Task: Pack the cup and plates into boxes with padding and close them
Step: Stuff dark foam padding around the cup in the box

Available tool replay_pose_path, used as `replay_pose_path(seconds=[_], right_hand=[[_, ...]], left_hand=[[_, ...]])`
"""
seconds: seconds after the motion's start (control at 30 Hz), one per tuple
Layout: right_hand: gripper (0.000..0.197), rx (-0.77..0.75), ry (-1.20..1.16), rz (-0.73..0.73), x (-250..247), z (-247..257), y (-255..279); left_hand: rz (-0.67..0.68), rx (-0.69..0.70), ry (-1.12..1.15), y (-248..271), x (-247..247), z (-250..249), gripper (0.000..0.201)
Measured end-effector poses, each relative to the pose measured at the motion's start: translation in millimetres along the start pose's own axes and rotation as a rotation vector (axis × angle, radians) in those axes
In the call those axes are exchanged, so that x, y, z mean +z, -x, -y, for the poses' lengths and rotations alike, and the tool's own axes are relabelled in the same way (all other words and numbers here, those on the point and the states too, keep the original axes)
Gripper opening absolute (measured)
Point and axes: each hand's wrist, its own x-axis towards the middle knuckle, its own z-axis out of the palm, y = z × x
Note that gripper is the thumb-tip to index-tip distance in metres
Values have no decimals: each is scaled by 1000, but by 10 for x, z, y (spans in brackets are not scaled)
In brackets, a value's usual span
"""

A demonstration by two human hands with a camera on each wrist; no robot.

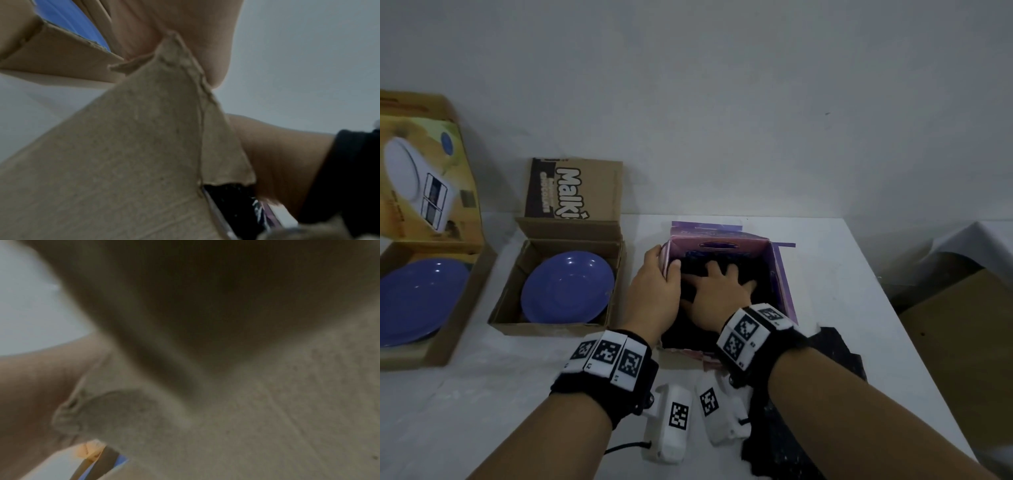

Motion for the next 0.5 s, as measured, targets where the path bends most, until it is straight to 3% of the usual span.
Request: replay_pose_path(seconds=[0.1,0.17,0.3,0.5], right_hand=[[54,-77,-242,92,-138,-143,-48],[64,-59,-428,58,-289,-306,-46],[98,-3,-371,178,-288,-420,65],[110,-99,-119,328,-486,-589,49]], left_hand=[[21,-13,-39,13,-21,-1,51],[42,-31,-102,-8,-20,-21,56],[92,-91,-239,-74,6,-41,66],[105,-83,-355,-73,-9,-82,69]])
